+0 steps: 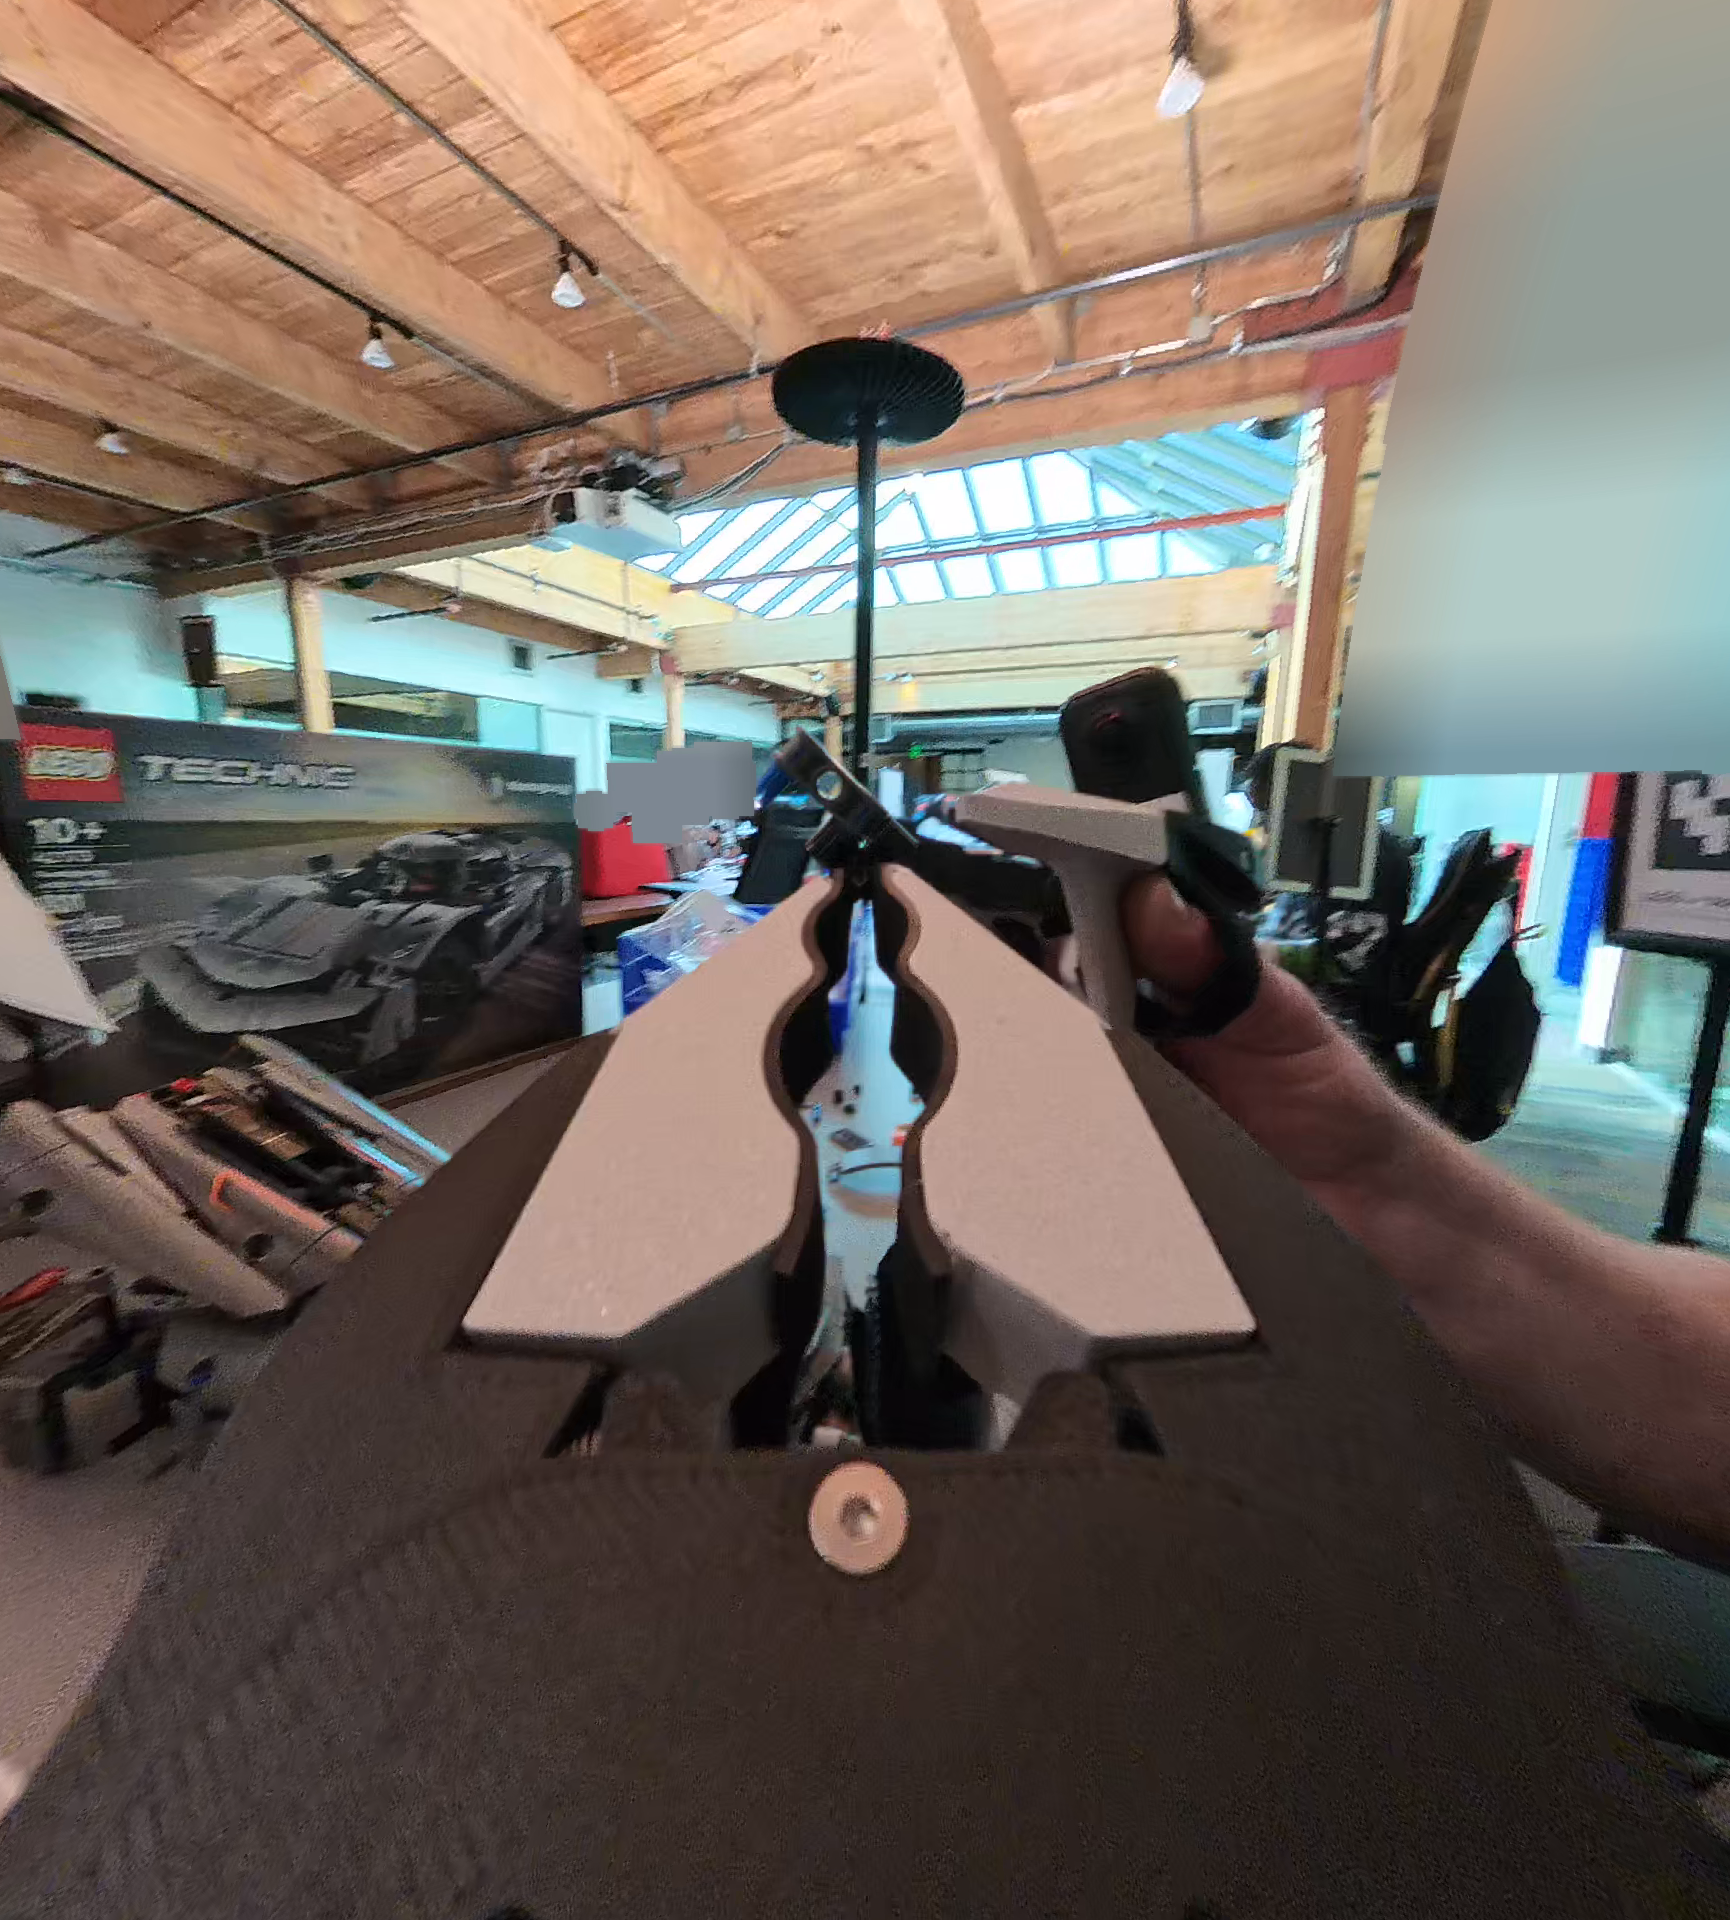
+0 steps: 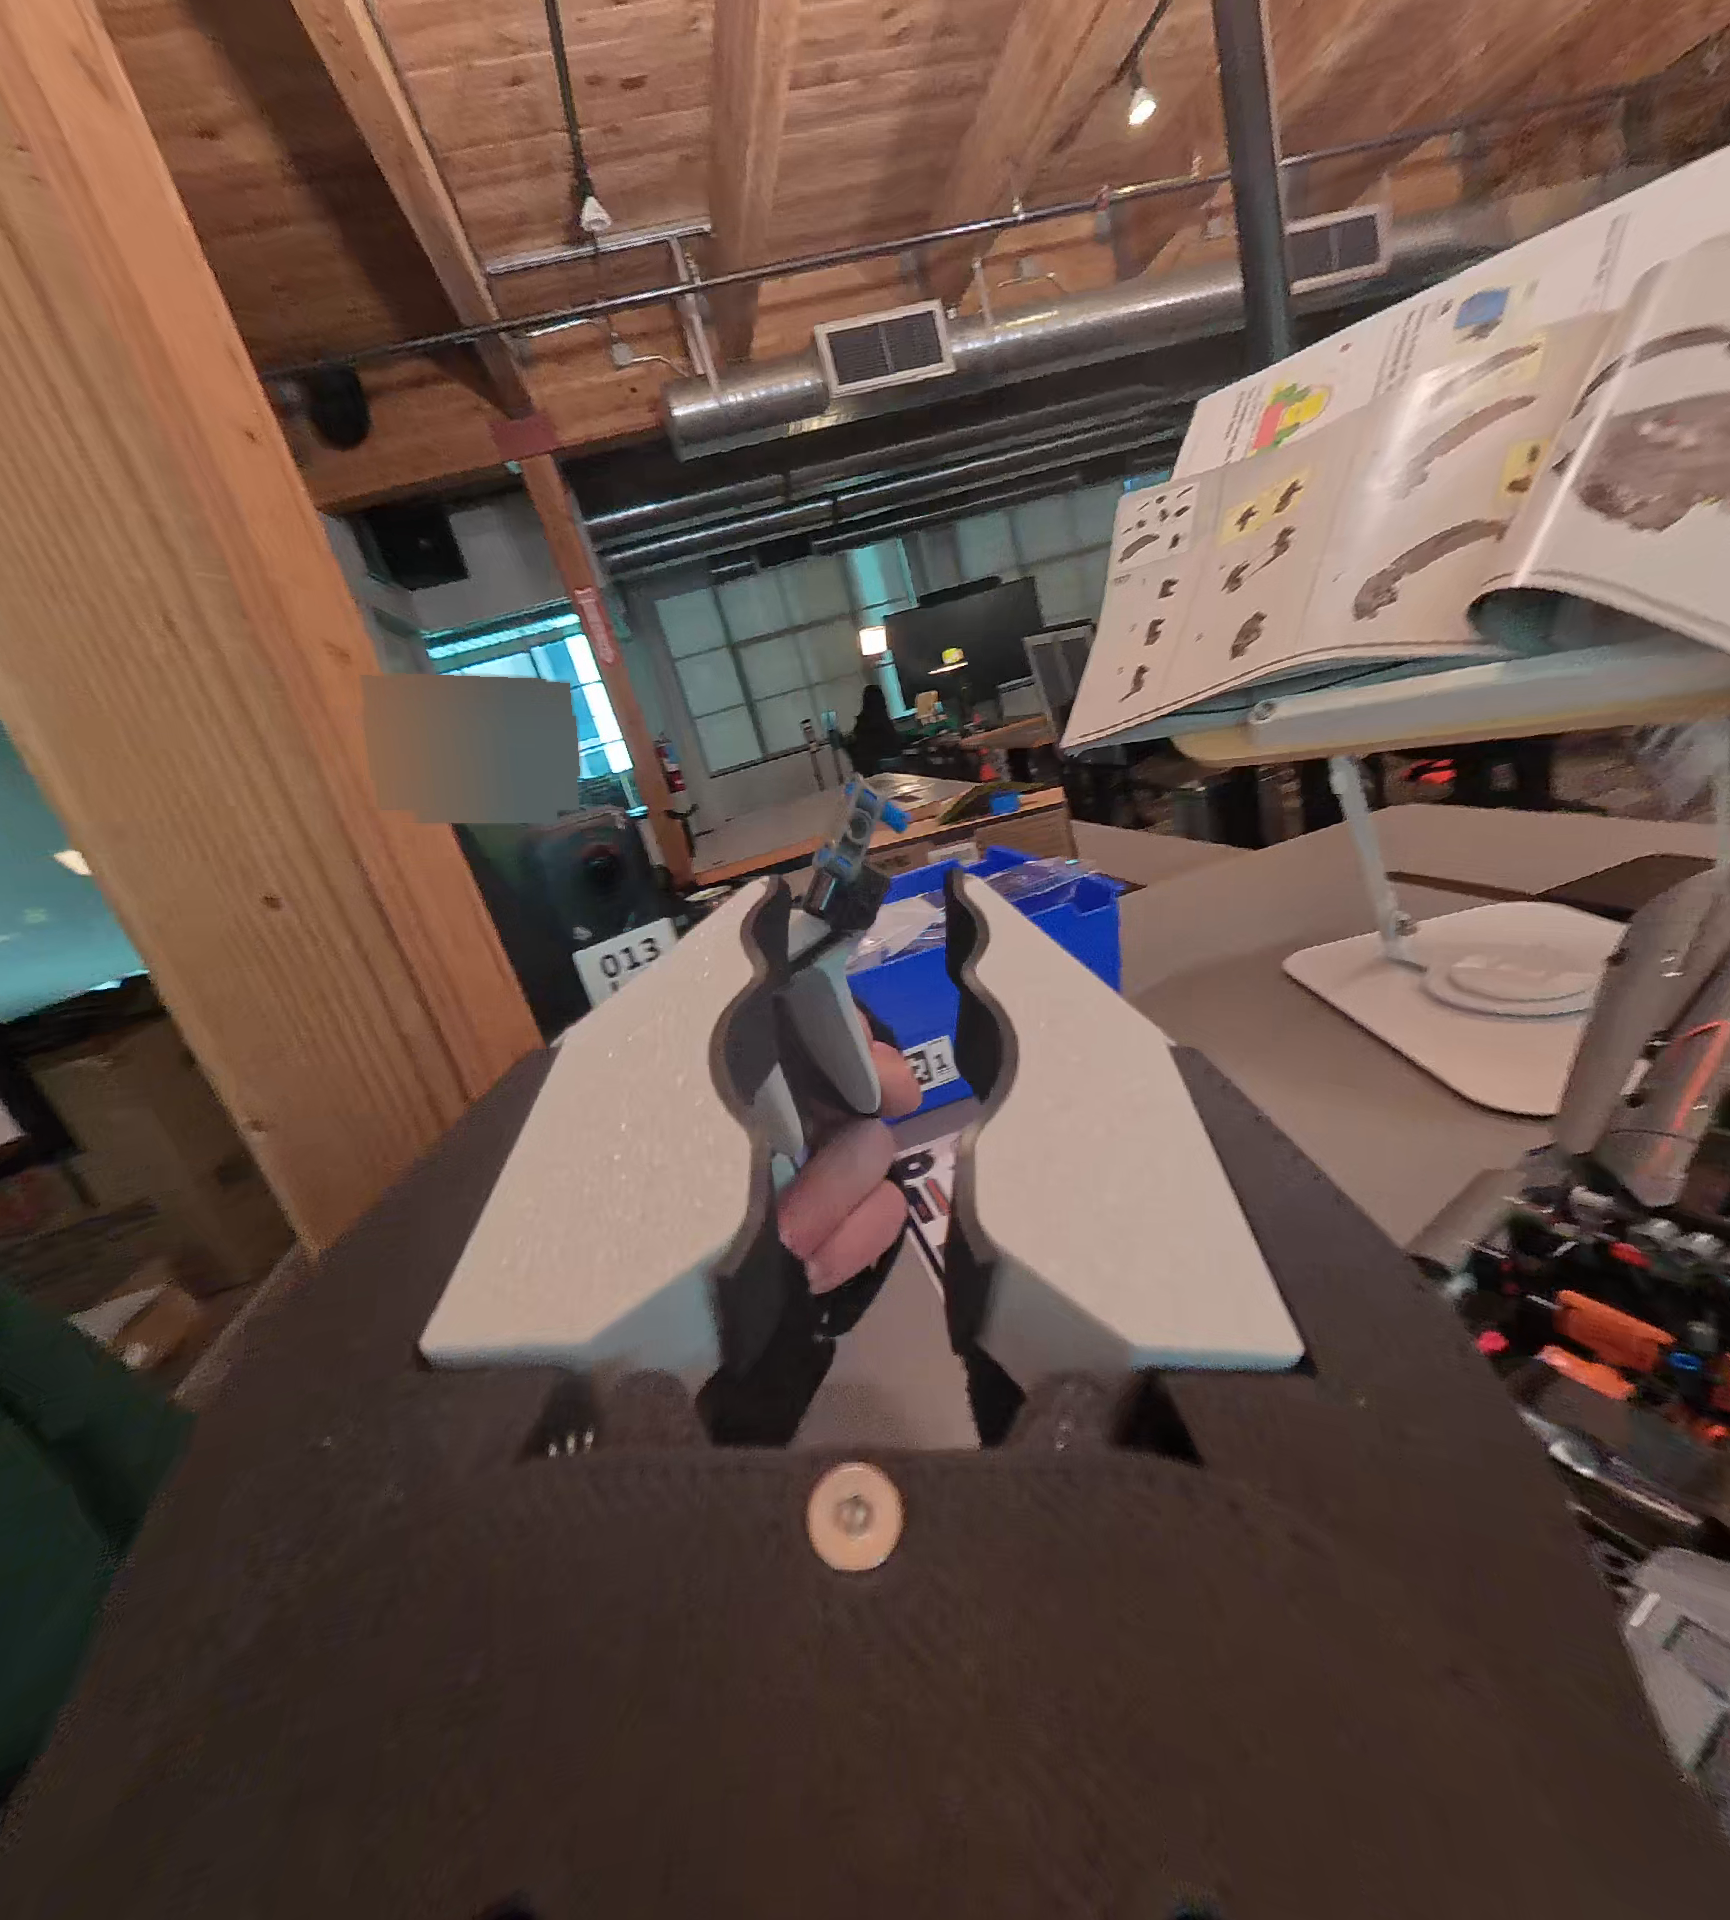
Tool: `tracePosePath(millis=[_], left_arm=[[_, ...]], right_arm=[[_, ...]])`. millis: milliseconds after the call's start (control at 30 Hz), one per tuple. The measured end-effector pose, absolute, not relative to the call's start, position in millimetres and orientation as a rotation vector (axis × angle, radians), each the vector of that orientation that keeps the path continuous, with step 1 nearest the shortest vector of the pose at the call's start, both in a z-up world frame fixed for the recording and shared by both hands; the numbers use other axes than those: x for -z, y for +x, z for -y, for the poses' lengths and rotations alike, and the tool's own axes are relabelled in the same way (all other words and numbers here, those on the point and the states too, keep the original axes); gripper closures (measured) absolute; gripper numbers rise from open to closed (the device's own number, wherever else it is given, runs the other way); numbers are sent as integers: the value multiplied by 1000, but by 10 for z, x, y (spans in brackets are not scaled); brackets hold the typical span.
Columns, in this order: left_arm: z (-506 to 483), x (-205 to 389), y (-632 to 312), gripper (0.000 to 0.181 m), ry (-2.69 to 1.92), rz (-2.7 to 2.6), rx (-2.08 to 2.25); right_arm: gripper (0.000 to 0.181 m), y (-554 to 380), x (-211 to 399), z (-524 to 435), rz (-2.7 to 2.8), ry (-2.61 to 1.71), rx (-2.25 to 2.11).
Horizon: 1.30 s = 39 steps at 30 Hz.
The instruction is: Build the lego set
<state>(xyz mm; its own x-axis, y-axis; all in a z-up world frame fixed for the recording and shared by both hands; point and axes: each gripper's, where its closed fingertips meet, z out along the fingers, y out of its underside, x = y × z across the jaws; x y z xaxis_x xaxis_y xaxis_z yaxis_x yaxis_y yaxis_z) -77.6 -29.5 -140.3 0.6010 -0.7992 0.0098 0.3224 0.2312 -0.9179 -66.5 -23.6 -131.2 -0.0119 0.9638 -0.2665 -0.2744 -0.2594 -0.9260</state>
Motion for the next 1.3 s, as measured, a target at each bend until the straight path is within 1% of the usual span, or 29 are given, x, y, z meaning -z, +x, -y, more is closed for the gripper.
tracePosePath(millis=[200,267,367,1300], left_arm=[[339,1432,-715,180,-1044,-574,901],[350,1438,-697,180,-1037,-587,911],[345,1446,-710,180,-1034,-585,919],[366,1408,-790,179,-1003,-547,957]], right_arm=[[152,-809,1399,364,909,-1226,-1619],[162,-843,1415,386,923,-1229,-1645],[165,-858,1420,386,925,-1228,-1677],[165,-917,1391,391,931,-1192,-1679]])
